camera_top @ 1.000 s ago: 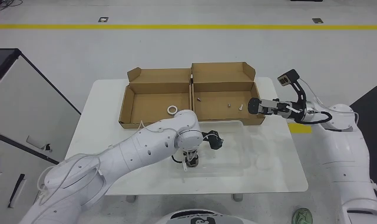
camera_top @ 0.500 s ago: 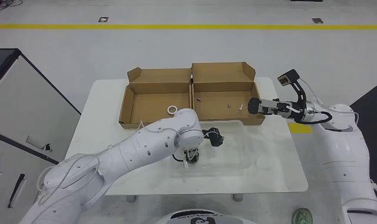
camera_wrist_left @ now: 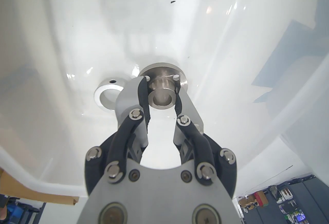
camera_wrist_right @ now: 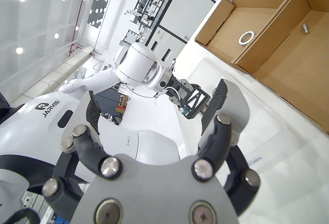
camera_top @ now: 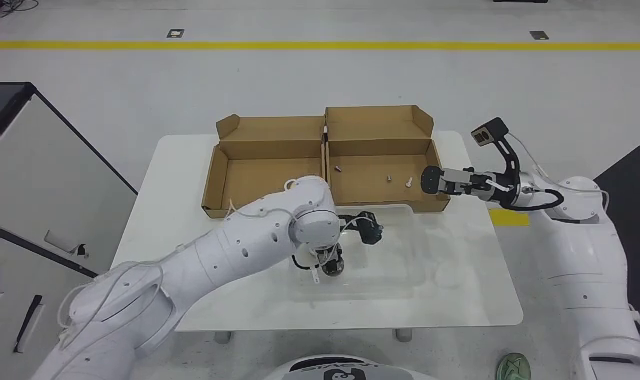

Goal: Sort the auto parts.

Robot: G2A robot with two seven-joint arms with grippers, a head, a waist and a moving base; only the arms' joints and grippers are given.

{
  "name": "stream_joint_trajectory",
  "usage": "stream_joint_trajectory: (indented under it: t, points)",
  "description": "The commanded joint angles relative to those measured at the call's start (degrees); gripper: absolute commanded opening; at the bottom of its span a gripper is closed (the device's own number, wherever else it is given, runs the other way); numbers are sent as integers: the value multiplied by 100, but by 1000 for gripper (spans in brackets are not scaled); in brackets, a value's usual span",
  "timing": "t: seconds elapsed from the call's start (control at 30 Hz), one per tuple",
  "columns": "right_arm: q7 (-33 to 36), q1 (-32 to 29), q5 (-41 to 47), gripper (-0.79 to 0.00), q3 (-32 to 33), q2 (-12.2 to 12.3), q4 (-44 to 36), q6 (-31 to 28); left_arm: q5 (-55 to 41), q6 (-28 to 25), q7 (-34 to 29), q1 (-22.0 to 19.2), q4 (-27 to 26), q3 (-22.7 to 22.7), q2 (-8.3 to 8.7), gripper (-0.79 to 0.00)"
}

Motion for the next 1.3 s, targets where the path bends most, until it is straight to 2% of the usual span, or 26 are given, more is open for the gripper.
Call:
stream_joint_trajectory:
  t: [0.0, 0.23, 0.43, 0.87, 0.97, 1.1, 1.27]
  points:
    - [0, 0, 0, 0, 0, 0, 0, 0, -178, -64, 69, -3, -96, -140, 79, -785]
    - [0, 0, 0, 0, 0, 0, 0, 0, -843, -436, 440, 72, -564, -714, 504, -785]
    - [0, 0, 0, 0, 0, 0, 0, 0, -1162, -742, 746, 314, -948, -1228, 914, -785]
    - [0, 0, 0, 0, 0, 0, 0, 0, -1146, -743, 747, 323, -978, -1235, 932, -785]
    - [0, 0, 0, 0, 0, 0, 0, 0, -1314, -700, 1267, 450, -902, -1464, 969, -785]
    - [0, 0, 0, 0, 0, 0, 0, 0, -1851, -827, 1705, 633, -826, -2020, 1099, -785]
    - [0, 0, 0, 0, 0, 0, 0, 0, -2844, -1254, 2034, 1015, -827, -2771, 1289, -785]
